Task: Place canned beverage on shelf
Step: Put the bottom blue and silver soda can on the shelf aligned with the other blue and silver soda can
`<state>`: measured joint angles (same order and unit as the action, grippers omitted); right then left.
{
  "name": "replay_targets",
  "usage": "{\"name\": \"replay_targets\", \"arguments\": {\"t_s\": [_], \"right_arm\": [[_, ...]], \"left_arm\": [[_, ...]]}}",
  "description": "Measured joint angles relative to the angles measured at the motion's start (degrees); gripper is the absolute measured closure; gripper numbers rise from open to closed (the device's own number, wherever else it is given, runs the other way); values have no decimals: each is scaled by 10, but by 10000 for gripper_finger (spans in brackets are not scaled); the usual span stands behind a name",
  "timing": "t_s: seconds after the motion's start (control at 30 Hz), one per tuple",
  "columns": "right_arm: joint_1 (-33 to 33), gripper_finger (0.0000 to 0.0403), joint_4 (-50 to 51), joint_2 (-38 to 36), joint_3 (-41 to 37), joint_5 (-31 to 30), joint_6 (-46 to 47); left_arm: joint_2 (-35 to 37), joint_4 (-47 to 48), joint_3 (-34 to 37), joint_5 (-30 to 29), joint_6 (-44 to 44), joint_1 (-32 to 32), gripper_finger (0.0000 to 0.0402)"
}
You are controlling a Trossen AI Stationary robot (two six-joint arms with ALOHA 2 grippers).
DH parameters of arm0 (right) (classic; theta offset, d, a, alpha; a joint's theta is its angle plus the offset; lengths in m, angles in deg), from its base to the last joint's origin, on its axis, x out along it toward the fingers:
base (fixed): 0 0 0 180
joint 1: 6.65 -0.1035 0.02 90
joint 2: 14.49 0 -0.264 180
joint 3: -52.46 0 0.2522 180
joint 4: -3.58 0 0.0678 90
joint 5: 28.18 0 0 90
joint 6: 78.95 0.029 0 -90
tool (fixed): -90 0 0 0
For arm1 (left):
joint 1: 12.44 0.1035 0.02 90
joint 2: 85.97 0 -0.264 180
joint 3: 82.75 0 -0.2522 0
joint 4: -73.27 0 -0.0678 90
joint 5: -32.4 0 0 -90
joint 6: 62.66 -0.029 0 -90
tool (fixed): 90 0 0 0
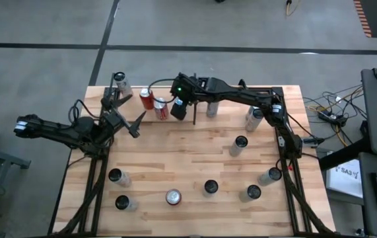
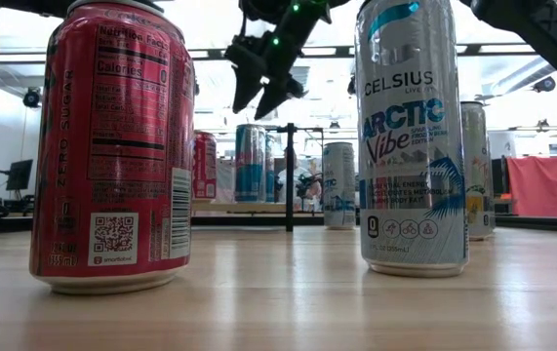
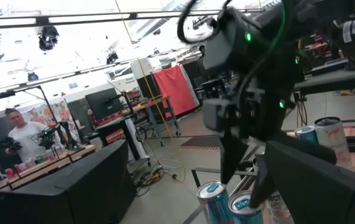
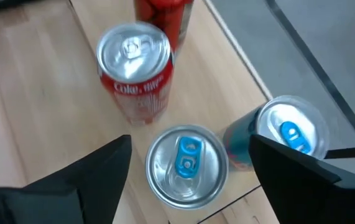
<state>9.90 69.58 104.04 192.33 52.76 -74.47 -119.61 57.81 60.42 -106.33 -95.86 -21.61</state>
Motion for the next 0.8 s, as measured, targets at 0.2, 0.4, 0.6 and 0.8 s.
{"name": "replay_targets", "arguments": {"t_s": [0.2, 0.4, 0.6, 0.8], "right_arm": [[0, 134, 2, -1, 29, 1, 1], [0, 249, 8, -1, 21, 2, -1], [0, 379, 12, 12, 11, 3, -11], [0, 391, 22, 23, 9, 1, -11]], "left_arm": [[0, 5, 0, 0, -7, 0, 41], [0, 6, 0, 0, -8, 0, 41], [0, 6, 0, 0, -9, 0, 41], [0, 6, 0, 0, -12, 0, 41]]}}
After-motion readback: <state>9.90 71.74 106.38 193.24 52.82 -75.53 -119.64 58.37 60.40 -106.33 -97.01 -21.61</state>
